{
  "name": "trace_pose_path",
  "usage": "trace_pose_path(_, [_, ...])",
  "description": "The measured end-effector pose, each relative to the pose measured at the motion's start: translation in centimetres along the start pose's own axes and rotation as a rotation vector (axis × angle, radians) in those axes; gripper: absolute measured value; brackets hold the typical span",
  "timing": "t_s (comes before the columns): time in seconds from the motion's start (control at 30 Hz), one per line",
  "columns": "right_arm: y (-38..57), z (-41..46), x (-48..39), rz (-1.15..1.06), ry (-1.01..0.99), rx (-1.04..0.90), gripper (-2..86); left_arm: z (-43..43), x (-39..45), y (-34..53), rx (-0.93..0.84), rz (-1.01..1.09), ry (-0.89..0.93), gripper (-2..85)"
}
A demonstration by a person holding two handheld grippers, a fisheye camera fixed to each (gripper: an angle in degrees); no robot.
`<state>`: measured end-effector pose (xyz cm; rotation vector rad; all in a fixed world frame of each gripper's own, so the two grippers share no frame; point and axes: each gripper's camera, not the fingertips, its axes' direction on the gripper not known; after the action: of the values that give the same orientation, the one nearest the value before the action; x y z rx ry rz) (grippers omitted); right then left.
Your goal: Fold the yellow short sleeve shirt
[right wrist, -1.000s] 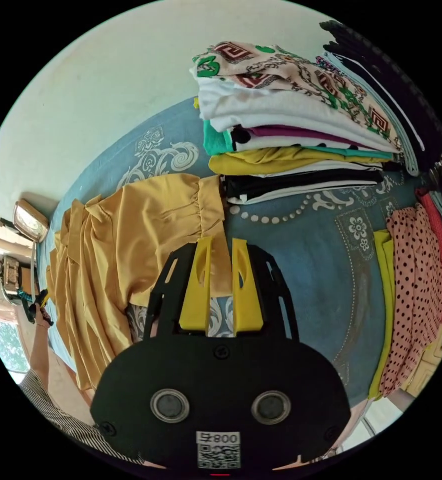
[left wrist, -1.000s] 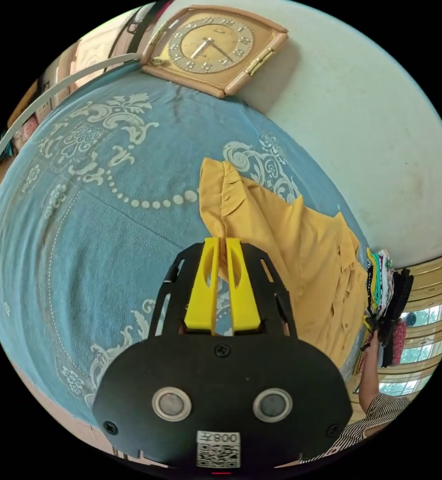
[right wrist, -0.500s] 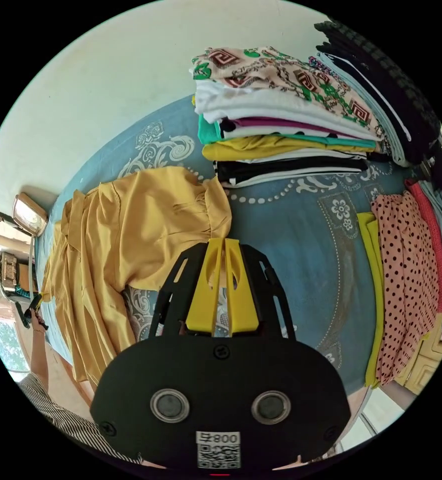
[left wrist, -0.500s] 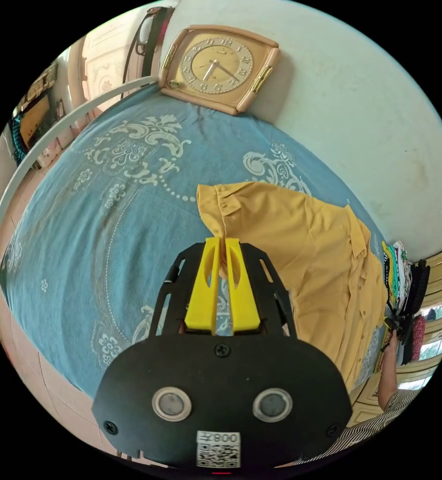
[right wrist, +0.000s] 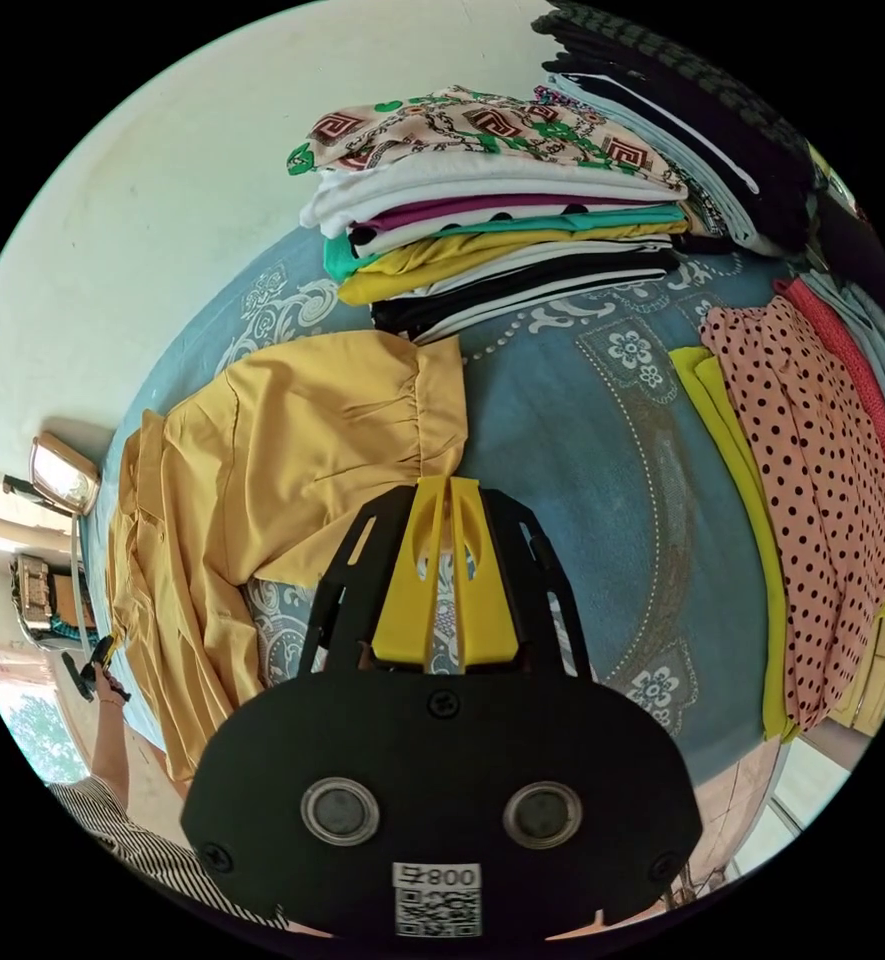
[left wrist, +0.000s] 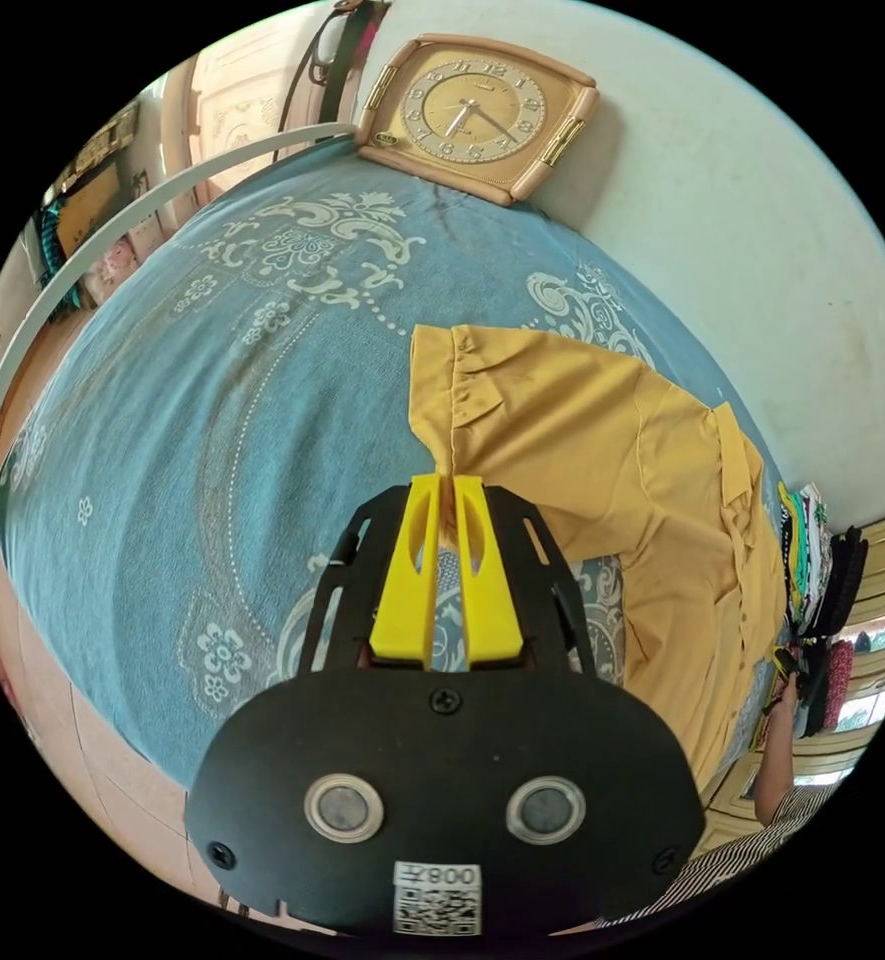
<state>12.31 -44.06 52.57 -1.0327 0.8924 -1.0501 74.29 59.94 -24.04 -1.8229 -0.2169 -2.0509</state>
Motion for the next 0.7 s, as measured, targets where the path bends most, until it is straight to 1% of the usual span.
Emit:
trace_pose_path(0.13, [0.4,-0.3,-0.3,0.003,-0.029,0.0,0.6,-1.6,-0.5,1.0,0.039,-0.01,0.016,1.9])
trace_pose_path(0.27, [1.9,-2.2,0.4,0.069,-0.041,0.079,0.8,-4.3,-1.6,2.7,0.144,-0.084,0.075,2.6])
trace_pose_path(0.33, [2.4,-3.2,-0.8,0.057,-0.06,0.121,1.1,-5.3,-0.8,2.8,0.178,-0.065,0.092,3.1])
trace_pose_path(0.4, [2.2,-3.7,-3.7,-0.021,-0.115,0.156,1.8,-6.0,0.8,2.4,0.199,-0.016,0.133,3.7])
trace_pose_path(0.47, [0.2,-2.8,-10.1,-0.173,-0.134,0.139,3.3,-5.7,4.3,0.6,0.172,0.087,0.184,5.4])
trace_pose_path(0.5, [-0.5,-2.3,-11.9,-0.212,-0.134,0.127,4.0,-5.4,5.2,0.0,0.159,0.108,0.189,6.1])
trace_pose_path(0.57, [-3.5,0.2,-19.3,-0.358,-0.123,0.09,5.6,-4.1,9.2,-2.3,0.115,0.199,0.223,8.6])
trace_pose_path(0.67, [-6.9,4.2,-26.9,-0.476,-0.07,0.017,5.9,-2.3,13.5,-5.1,0.062,0.259,0.208,9.3])
trace_pose_path(0.7, [-7.5,5.0,-28.2,-0.494,-0.051,0.002,5.9,-2.0,14.3,-5.6,0.053,0.264,0.206,9.3])
